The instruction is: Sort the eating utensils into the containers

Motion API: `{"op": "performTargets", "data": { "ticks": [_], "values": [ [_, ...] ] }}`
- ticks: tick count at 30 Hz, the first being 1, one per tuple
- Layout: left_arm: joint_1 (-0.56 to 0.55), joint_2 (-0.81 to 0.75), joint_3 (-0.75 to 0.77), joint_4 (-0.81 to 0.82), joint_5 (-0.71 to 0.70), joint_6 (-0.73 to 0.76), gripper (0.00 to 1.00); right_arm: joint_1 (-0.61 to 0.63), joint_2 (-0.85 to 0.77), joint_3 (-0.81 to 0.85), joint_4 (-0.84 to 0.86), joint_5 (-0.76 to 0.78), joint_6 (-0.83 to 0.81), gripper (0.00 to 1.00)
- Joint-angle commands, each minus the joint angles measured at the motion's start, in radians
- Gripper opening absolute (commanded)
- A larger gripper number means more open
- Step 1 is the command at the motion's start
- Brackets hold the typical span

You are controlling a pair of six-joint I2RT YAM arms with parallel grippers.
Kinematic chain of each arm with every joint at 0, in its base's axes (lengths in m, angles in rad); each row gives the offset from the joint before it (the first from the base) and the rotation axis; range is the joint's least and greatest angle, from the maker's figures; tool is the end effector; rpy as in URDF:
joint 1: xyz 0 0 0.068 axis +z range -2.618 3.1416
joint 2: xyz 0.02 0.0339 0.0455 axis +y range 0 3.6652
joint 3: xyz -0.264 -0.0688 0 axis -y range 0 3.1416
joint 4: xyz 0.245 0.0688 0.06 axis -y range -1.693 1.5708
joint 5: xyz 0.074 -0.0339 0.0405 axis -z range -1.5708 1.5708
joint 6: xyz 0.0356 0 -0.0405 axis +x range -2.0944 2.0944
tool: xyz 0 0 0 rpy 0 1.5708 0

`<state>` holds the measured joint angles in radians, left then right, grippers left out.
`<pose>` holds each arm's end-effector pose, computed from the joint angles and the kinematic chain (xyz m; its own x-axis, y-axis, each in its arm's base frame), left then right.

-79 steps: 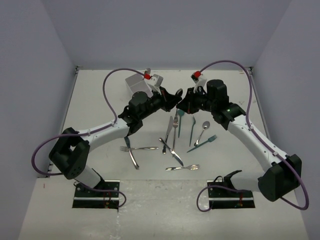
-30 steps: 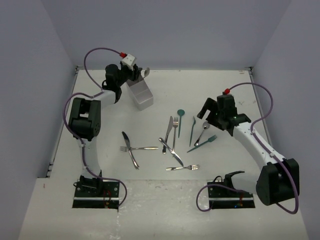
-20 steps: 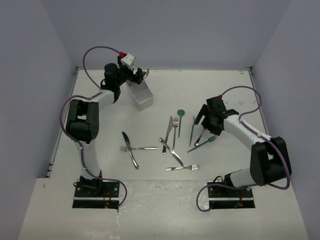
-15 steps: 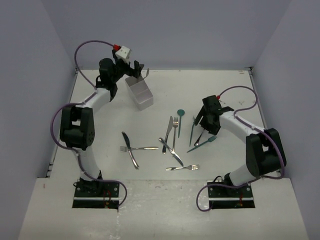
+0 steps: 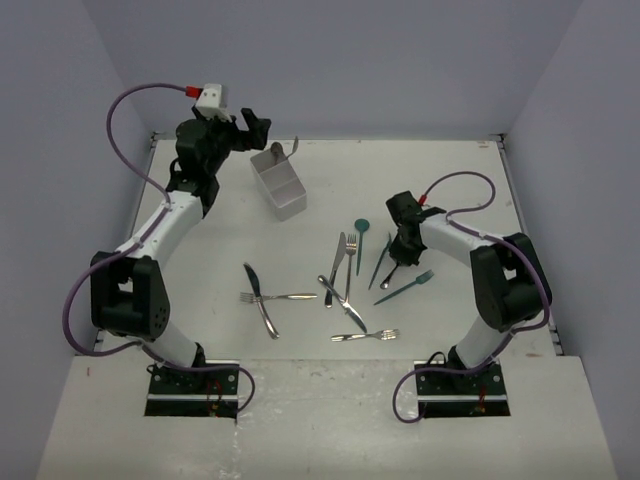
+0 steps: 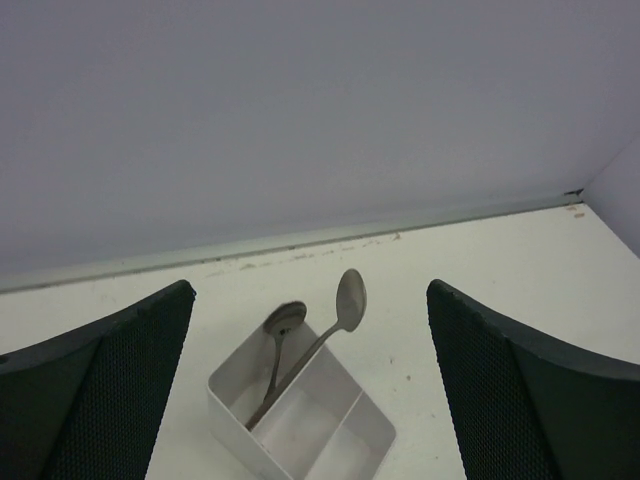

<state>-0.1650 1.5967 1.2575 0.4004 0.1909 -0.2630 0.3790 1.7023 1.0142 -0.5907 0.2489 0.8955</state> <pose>0.3802 -0.0702 0.3591 -0.0322 -0.2534 -0.9668 0.3518 0.9025 -0.2483 0.2942 0.1077 0.1621 -0.7847 0.5018 -0.3641 0.5115 0.8558 0.0772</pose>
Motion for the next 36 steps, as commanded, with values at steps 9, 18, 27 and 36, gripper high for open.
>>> {"op": "performTargets", "data": {
  "ticks": [9,18,27,36],
  "values": [
    [-0.039,-0.023,-0.041,-0.126,0.152,-0.076,1.00,0.000,-0.157,-0.034,0.118,0.078,-0.151,0.00],
    [-0.238,0.046,-0.047,-0.114,0.464,-0.108,1.00,0.012,-0.412,-0.180,0.465,-0.252,-0.467,0.00],
    [-0.405,0.115,-0.072,-0.028,0.381,-0.272,1.00,0.024,-0.455,-0.138,0.537,-0.465,-0.468,0.00],
    [-0.459,0.134,-0.113,0.037,0.206,-0.377,1.00,0.043,-0.458,-0.092,0.559,-0.519,-0.429,0.00]
  ]
}}
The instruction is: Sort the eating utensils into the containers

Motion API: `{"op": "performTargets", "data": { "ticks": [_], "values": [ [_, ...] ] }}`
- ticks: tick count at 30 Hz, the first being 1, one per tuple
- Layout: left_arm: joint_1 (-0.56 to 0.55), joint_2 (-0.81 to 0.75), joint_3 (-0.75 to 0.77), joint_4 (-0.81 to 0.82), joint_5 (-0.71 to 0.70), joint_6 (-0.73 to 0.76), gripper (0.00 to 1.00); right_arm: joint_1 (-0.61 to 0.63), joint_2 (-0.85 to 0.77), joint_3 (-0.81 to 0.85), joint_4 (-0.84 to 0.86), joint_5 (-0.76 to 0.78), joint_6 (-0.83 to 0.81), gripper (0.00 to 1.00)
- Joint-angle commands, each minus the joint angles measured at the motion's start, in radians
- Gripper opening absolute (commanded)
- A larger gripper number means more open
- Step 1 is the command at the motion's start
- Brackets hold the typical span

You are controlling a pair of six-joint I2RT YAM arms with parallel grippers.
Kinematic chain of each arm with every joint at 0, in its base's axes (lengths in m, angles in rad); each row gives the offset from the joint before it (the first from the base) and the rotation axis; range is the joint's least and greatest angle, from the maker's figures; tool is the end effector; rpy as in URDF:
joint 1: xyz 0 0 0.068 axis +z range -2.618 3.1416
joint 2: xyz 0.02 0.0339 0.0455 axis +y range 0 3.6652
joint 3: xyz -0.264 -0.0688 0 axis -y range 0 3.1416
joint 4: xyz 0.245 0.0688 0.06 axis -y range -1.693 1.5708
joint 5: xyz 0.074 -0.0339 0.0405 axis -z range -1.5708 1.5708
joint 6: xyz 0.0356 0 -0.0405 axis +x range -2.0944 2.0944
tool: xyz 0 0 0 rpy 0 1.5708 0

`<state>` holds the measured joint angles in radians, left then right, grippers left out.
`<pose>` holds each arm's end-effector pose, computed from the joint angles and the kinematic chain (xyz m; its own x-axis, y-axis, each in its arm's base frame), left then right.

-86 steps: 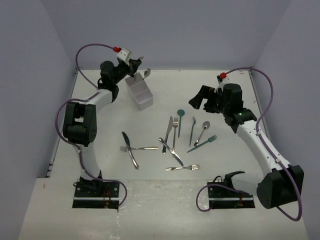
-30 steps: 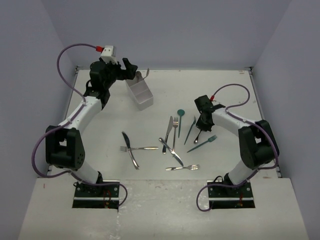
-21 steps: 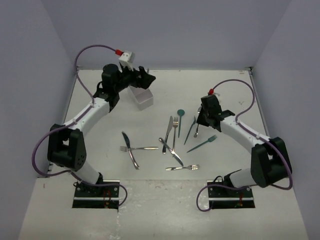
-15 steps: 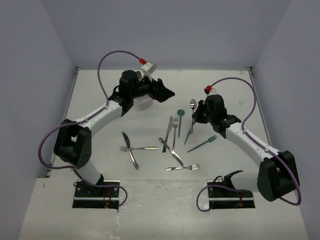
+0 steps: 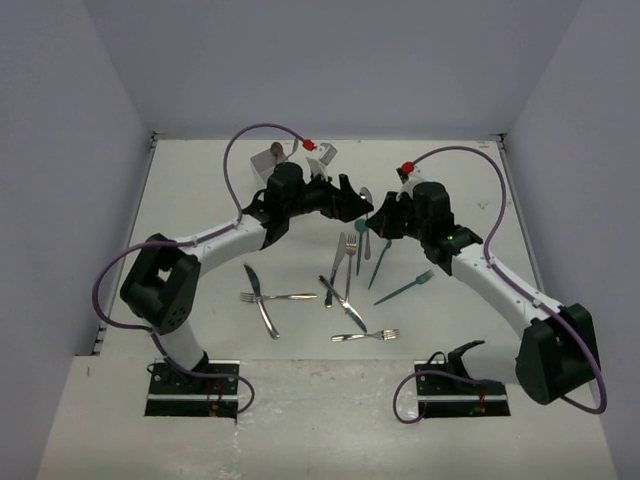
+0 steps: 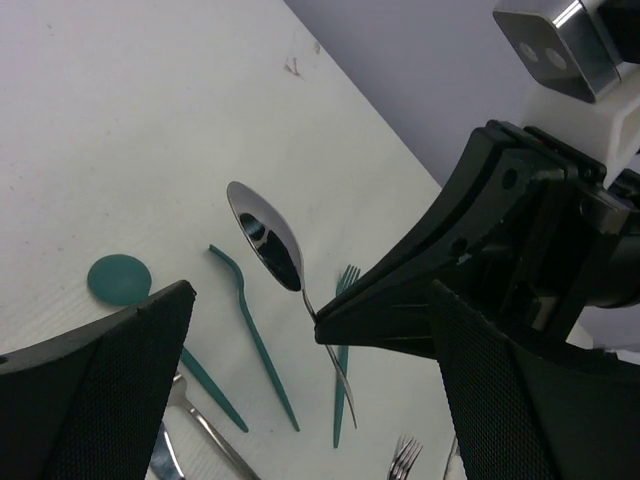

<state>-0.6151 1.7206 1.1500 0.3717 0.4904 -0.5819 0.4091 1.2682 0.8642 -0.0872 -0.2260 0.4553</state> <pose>0.3181 -0.2453 0.2719 -0.6218 -0.1543 -0.7678 0.6516 0.4420 -0.6165 0.2593 0.1211 0.2731 -0.6389 0.1901 -0.7455 -0.3207 0.8150 0.4827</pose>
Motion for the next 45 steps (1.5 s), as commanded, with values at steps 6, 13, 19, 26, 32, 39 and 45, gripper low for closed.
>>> {"op": "performTargets", "data": {
  "ticks": [6,13,19,26,32,39,45],
  "values": [
    [-0.029,0.020,-0.018,0.087,-0.189,-0.124,0.93,0.037,-0.021,0.070,0.060,-0.024,0.019,0.00],
    [-0.037,0.036,-0.015,0.090,-0.205,-0.139,0.61,0.046,-0.012,0.088,0.075,-0.019,0.039,0.00],
    [-0.043,0.040,-0.029,0.141,-0.128,-0.118,0.17,0.051,0.029,0.125,0.081,0.014,0.043,0.00],
    [-0.035,0.034,-0.018,0.180,-0.078,-0.044,0.00,0.051,0.056,0.168,0.073,0.017,0.040,0.00],
    [0.174,0.030,0.002,0.286,0.015,0.126,0.00,0.050,-0.018,0.155,0.021,-0.004,0.055,0.99],
    [0.445,0.111,0.183,0.379,0.220,0.331,0.00,0.034,-0.033,0.084,-0.003,0.070,0.075,0.99],
    [0.489,0.260,0.425,0.142,0.208,0.638,0.00,0.022,-0.020,0.078,-0.013,0.111,0.086,0.99]
  ]
}}
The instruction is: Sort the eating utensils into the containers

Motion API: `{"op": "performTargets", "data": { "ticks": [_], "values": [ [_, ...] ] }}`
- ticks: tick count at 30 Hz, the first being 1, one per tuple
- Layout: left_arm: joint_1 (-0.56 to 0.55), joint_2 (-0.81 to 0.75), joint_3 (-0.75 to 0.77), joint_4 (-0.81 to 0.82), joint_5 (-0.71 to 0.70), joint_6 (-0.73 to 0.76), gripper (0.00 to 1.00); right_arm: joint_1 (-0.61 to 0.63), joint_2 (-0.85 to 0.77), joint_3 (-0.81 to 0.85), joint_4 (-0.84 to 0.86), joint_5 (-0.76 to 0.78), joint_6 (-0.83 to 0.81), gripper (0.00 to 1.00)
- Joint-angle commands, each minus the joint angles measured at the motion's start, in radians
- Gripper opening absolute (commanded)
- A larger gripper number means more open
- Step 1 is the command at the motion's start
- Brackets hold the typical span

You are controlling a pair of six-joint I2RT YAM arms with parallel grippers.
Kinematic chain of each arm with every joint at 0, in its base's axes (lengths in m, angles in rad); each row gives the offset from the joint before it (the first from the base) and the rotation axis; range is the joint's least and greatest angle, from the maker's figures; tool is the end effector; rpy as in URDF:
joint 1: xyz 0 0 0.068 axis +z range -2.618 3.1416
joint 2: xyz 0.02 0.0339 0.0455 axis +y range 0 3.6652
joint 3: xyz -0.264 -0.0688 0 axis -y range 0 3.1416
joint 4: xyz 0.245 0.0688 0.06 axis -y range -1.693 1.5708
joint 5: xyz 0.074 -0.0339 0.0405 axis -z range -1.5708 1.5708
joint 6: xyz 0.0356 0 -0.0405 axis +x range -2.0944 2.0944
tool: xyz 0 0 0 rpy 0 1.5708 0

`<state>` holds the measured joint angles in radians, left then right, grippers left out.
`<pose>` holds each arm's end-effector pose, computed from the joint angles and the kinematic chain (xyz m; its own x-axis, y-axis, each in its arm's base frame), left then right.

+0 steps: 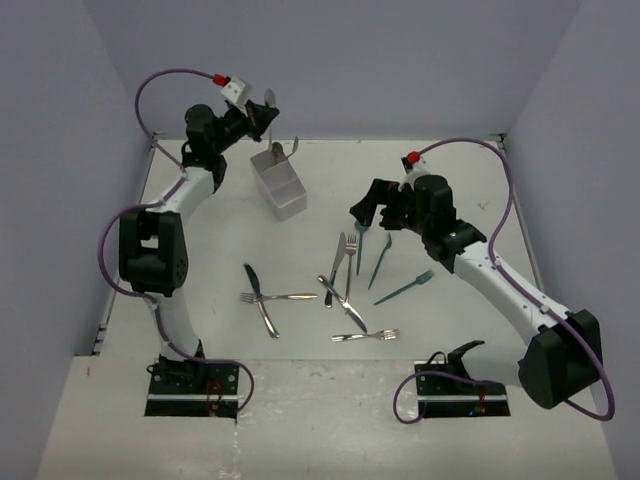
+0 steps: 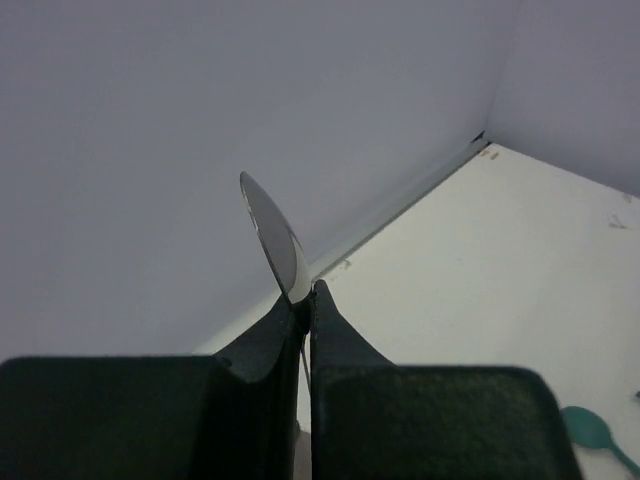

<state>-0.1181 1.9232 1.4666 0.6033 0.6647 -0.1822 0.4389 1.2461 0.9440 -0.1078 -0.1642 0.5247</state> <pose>0.4526 -0.0758 0.3220 0.0162 -0.1455 -0.9892 0.7134 0.6949 -0.0906 0.2579 0.1275 0.3046 -0.5902 0.2689 -0.7611 -0.2996 0.8026 0.5158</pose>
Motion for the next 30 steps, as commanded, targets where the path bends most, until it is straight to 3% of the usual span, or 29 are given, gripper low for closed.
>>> {"op": "performTargets", "data": {
  "ticks": [1,11,17,20,24,26,27,30],
  "values": [
    [-0.006,0.072,0.119,-0.100,0.030,0.266,0.00,-0.009,0.004,-0.005,0.004,0.064,0.017,0.99],
    [0.000,0.184,0.135,-0.198,-0.019,0.483,0.00,-0.017,0.001,-0.010,-0.082,0.163,0.020,0.99],
    [0.000,0.171,0.092,-0.220,0.029,0.480,0.00,-0.017,0.033,-0.016,-0.089,0.184,0.050,0.99],
    [0.000,0.146,0.087,-0.273,0.024,0.500,0.09,-0.017,0.061,-0.016,-0.095,0.192,0.063,0.99],
    [0.001,0.097,0.060,-0.289,0.006,0.526,0.11,-0.017,0.065,-0.030,-0.076,0.192,0.072,0.99],
    [0.000,0.076,0.057,-0.307,0.000,0.536,0.22,-0.017,0.064,-0.030,-0.073,0.181,0.074,0.99],
    [0.000,0.068,0.055,-0.310,-0.014,0.530,0.41,-0.017,0.065,-0.027,-0.073,0.177,0.072,0.99],
    [0.001,0.034,0.051,-0.323,-0.020,0.524,0.48,-0.017,0.072,-0.019,-0.075,0.170,0.067,0.99]
  ]
}}
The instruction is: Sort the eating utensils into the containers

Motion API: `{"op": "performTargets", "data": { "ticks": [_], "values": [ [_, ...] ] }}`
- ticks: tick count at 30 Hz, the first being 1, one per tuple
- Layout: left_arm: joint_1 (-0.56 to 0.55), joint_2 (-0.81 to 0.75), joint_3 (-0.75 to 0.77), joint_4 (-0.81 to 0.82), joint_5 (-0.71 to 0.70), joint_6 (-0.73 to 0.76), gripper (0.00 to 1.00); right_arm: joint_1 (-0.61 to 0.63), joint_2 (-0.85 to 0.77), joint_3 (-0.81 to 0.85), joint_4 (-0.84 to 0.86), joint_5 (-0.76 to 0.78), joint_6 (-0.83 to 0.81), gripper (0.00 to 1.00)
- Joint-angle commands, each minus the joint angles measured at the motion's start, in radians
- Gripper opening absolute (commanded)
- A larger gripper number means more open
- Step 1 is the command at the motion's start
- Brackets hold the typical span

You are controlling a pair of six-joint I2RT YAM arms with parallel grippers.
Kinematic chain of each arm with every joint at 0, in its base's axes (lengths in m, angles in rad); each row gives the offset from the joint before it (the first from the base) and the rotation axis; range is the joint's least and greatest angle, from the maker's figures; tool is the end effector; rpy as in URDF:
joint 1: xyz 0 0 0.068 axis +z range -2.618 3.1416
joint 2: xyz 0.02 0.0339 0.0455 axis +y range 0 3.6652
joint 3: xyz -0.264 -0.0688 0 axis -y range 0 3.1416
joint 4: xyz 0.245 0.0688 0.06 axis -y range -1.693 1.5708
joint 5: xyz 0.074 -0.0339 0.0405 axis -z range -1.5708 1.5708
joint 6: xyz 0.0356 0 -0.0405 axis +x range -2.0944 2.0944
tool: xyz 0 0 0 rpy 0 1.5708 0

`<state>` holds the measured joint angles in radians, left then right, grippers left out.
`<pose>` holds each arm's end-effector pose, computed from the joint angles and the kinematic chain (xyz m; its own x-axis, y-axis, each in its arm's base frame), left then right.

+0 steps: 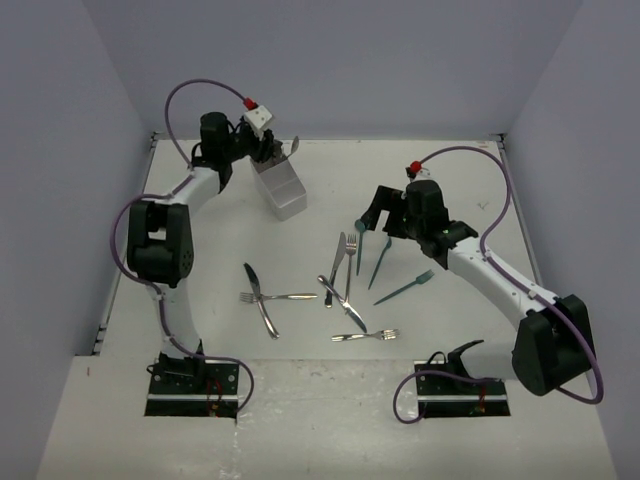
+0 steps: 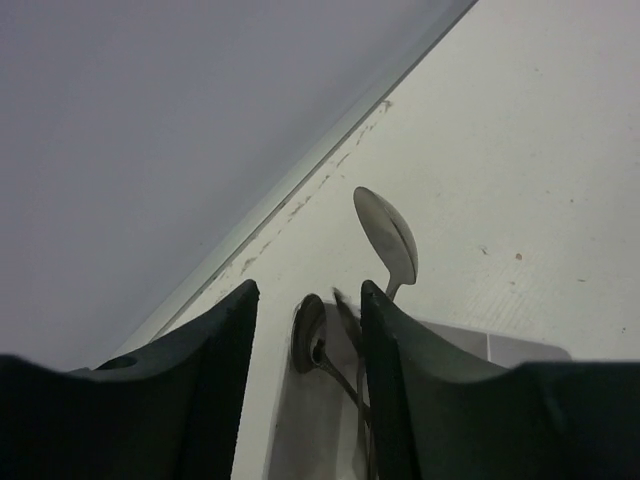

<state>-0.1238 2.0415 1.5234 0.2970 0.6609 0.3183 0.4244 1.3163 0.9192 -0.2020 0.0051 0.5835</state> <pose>0.4755 -0.0812 0.2572 0.0098 0.2477 -0.9688 0.7251 0.6653 0.1775 0.2673 0.1206 0.2678 -0.6536 0.3092 -0.6908 -0.0573 0.8899 0.4526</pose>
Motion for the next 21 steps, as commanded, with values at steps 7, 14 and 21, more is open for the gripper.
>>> {"op": "performTargets", "data": {
  "ticks": [7,14,21],
  "values": [
    [0.006,-0.217,-0.035,-0.004,-0.036,-0.045,1.00,0.004,0.032,0.030,-0.031,0.039,0.033,0.99],
    [-0.005,-0.392,-0.118,-0.027,-0.240,-0.430,1.00,0.105,0.255,0.197,-0.250,0.258,0.165,0.99],
    [-0.123,-0.579,-0.359,-0.047,-0.374,-0.437,1.00,0.134,0.425,0.365,-0.330,0.384,0.228,0.93]
  ]
}}
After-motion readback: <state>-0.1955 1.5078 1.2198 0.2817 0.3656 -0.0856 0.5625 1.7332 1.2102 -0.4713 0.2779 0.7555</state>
